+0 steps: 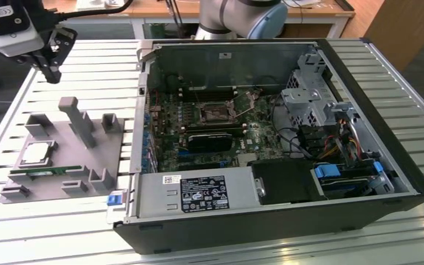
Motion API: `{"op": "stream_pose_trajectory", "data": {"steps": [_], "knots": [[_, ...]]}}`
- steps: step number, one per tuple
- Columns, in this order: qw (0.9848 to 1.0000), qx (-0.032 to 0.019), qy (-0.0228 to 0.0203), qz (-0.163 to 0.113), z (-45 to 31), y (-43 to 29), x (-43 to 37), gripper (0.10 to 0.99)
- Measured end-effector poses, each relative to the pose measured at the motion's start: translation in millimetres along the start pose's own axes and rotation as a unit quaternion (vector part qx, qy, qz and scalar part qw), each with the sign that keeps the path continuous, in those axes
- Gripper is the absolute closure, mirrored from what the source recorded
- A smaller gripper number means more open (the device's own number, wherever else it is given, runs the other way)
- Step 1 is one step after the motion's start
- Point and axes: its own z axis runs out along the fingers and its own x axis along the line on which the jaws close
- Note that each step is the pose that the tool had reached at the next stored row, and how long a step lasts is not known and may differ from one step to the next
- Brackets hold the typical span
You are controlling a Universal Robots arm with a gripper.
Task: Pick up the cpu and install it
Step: 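Reach for the cpu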
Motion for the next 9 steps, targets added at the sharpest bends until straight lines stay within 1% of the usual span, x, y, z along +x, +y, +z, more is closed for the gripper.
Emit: {"op": "stream_pose_trajectory", "data": {"steps": [6, 9], "knots": [[1.0, 0.0, 0.0, 0.0, 1.7, -3.8, 17.3, 0.98], [1.0, 0.0, 0.0, 0.0, 2.1, -4.8, 24.5, 0.98]]}}
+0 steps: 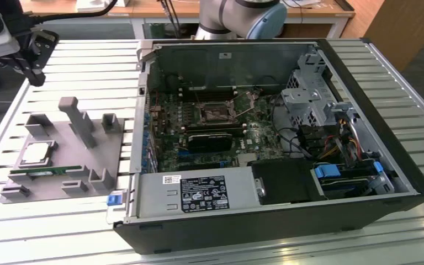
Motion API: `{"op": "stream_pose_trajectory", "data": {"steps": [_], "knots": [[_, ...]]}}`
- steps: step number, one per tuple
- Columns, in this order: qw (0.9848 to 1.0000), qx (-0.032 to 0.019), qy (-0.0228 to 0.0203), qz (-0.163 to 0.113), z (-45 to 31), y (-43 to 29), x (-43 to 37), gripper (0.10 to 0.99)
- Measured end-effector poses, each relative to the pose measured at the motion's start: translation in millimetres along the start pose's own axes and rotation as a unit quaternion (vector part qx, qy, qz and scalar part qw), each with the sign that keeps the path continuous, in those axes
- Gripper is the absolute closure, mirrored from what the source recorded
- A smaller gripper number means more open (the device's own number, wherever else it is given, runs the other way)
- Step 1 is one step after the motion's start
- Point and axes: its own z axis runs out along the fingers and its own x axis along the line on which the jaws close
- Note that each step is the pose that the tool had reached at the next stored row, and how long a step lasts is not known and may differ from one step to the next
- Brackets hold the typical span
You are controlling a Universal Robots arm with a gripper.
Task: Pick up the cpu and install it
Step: 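Reach for the cpu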
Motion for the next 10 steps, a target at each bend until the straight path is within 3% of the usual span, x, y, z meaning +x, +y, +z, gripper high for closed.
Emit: {"op": "stream_pose_trajectory", "data": {"steps": [10], "knots": [[1.0, 0.0, 0.0, 0.0, 0.5, -3.3, 17.4, 0.98]]}}
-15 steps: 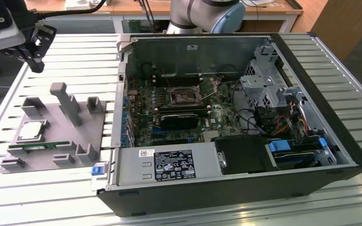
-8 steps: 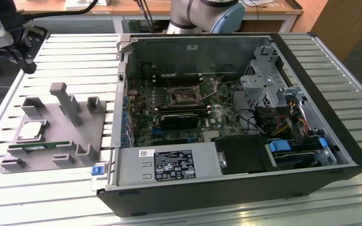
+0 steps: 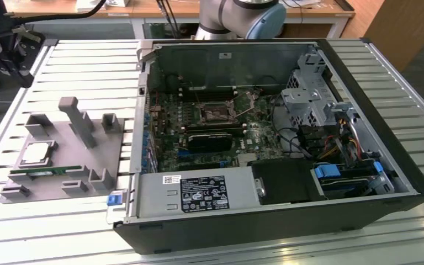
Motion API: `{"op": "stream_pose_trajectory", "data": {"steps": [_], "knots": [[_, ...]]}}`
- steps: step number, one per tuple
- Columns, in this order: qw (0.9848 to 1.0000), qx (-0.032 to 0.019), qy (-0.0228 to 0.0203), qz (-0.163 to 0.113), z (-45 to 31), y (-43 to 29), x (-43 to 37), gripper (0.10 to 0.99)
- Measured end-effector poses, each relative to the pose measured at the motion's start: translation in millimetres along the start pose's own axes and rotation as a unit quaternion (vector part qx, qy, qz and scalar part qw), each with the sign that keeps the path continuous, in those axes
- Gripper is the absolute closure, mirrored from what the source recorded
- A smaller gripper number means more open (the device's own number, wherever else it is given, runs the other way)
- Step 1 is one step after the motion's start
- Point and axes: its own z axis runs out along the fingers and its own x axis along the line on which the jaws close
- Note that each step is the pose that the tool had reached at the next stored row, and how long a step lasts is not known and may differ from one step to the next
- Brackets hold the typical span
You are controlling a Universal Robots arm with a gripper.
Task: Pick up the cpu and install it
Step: 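Reach for the cpu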
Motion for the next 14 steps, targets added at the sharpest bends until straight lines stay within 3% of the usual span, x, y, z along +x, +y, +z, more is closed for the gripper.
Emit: {"op": "stream_pose_trajectory", "data": {"steps": [6, 14], "knots": [[1.0, 0.0, 0.0, 0.0, 0.3, -2.3, 10.1, 0.98], [1.0, 0.0, 0.0, 0.0, 1.6, -6.7, 29.6, 0.98]]}}
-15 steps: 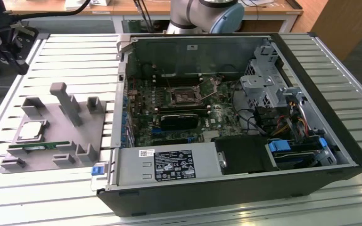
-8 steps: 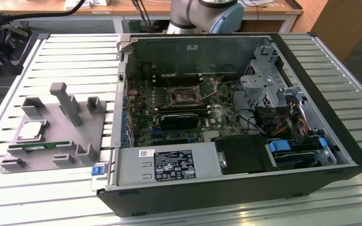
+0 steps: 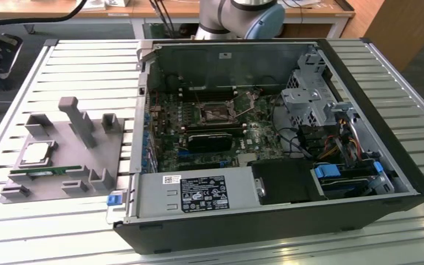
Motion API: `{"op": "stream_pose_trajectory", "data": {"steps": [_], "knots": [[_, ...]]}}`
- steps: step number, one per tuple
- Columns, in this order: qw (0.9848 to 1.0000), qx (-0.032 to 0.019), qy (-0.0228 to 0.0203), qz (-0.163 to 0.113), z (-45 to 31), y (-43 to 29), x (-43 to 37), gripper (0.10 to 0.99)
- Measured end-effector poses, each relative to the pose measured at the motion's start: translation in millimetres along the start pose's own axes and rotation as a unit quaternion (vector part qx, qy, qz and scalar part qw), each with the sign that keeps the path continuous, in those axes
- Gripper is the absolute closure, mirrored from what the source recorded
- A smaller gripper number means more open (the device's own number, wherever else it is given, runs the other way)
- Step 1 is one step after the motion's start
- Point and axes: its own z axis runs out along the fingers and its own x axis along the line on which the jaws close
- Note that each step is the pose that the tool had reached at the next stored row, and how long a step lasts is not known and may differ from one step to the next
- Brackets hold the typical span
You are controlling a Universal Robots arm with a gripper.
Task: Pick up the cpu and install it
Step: 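Reach for the cpu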
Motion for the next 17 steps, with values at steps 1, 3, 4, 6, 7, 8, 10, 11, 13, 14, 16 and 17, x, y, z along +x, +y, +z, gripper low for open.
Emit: {"op": "stream_pose_trajectory", "data": {"steps": [1, 3, 4, 6, 7, 8, 10, 11, 13, 14, 16, 17], "knots": [[1.0, 0.0, 0.0, 0.0, 0.2, -0.2, 2.4, 0.98], [1.0, 0.0, 0.0, 0.0, 0.5, -0.6, 7.3, 0.98], [1.0, 0.0, 0.0, 0.0, 0.7, -0.8, 9.9, 0.98], [1.0, 0.0, 0.0, 0.0, 0.9, -1.2, 14.6, 0.98], [1.0, 0.0, 0.0, 0.0, 1.1, -1.4, 17.0, 0.98], [1.0, 0.0, 0.0, 0.0, 1.2, -1.6, 19.4, 0.98], [1.0, 0.0, 0.0001, 0.0, 1.4, -1.9, 22.8, 0.98], [1.0, 0.0, 0.0001, 0.0, 1.5, -2.0, 24.3, 0.98], [1.0, 0.0, 0.0001, 0.0, 2.0, -2.3, 27.2, 0.98], [1.0, 0.0, 0.0003, 0.0, 2.2, -2.4, 28.6, 0.98], [1.0, 0.0001, 0.0006, 0.0, 2.5, -2.6, 30.8, 0.98], [1.0, 0.0001, 0.0009, 0.0, 2.7, -2.7, 31.6, 0.98]]}}
